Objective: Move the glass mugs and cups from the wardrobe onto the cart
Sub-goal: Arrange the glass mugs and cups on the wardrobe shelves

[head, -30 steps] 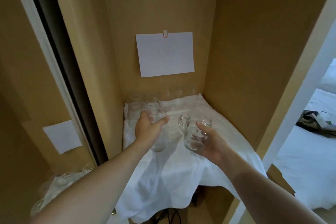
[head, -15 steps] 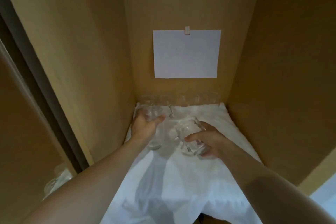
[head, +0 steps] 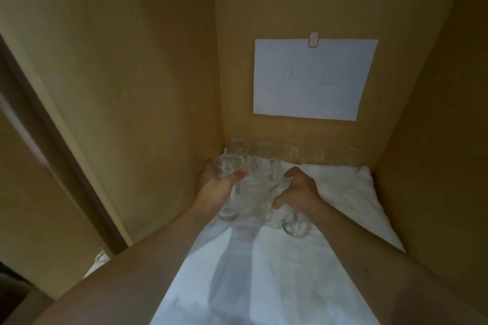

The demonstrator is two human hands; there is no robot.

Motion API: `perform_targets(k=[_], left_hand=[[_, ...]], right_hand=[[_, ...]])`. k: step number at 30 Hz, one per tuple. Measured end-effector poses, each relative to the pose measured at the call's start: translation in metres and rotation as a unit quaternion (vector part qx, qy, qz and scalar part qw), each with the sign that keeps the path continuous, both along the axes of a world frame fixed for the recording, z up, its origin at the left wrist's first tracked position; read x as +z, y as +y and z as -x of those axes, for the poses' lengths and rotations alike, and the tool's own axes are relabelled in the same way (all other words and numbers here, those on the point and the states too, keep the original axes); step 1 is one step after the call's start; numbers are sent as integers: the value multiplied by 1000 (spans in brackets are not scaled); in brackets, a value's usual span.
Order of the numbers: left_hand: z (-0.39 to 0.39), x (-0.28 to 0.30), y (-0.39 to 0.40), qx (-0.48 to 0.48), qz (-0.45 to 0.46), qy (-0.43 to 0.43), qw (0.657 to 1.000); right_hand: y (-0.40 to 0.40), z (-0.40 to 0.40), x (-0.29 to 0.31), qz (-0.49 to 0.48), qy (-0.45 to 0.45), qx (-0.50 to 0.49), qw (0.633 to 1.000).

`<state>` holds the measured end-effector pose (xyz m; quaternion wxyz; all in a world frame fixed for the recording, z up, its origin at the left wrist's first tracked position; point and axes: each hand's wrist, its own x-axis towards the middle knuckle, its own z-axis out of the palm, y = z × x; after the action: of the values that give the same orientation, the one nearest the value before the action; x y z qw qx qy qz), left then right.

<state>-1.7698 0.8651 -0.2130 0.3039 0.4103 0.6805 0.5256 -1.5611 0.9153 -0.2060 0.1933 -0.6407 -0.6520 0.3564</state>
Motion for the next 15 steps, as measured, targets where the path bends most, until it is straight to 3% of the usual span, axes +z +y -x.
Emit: perform_targets(k=[9,15], left_hand=[[0,-8,16,27,-15,-3,1000],[6,-13,22,32,1,15,999]], right_hand=[[38,41,-4,-62,-77,105,990],[53,57,-9,-82,-53,99,990]])
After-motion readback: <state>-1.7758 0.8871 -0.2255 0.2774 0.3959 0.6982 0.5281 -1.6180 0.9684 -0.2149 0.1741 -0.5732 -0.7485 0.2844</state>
